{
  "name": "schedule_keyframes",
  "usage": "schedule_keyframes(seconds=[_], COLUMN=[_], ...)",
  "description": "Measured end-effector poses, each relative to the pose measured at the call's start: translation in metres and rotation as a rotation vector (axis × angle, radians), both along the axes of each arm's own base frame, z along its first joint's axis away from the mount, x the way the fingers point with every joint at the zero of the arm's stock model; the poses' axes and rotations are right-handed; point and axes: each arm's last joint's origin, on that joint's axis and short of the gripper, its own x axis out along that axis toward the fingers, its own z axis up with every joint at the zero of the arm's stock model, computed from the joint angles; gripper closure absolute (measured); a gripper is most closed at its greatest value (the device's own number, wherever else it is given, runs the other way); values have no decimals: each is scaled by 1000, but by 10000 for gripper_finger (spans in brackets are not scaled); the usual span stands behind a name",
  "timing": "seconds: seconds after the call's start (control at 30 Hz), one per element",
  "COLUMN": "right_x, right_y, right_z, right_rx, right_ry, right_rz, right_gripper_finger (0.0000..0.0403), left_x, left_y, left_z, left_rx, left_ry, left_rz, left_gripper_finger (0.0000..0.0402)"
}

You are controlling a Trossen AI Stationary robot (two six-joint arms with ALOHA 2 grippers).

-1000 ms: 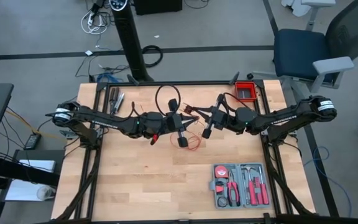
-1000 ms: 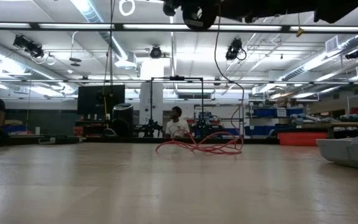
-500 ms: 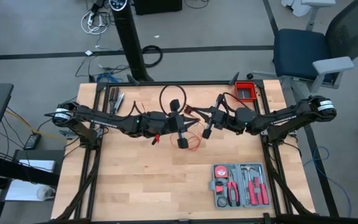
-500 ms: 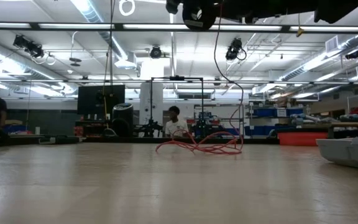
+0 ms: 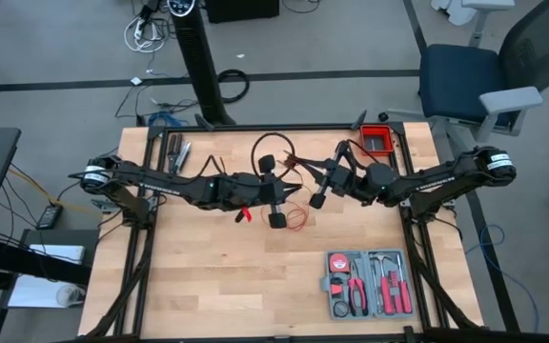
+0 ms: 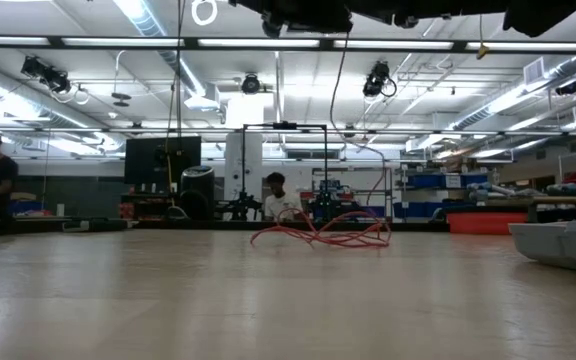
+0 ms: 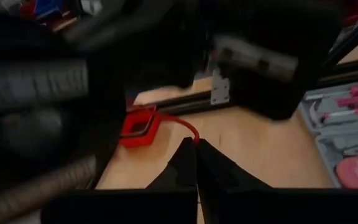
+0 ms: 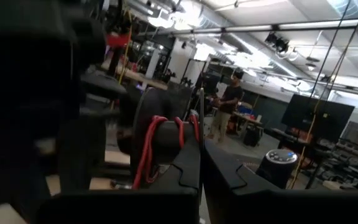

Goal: Coil cords
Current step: Coil the wire

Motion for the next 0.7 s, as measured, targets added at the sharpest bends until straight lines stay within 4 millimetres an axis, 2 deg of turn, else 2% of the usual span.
schedule_keyframes(seconds=[0.23,0.47,0.57,0.7], right_x=[-4,-3,-2,-3], right_y=[2,10,13,17], right_z=[6,-1,-4,-12], right_rx=[-1,-36,-50,-114], right_ry=[-32,52,96,220], right_rz=[23,48,29,-80], right_gripper_finger=[400,399,400,400], left_x=[-4,-8,-9,-9], left_y=[5,10,10,11], left_z=[-4,-7,-7,-6], left_rx=[55,129,162,207], left_ry=[53,94,107,126], left_rz=[187,385,404,397], left_gripper_finger=[401,401,401,401])
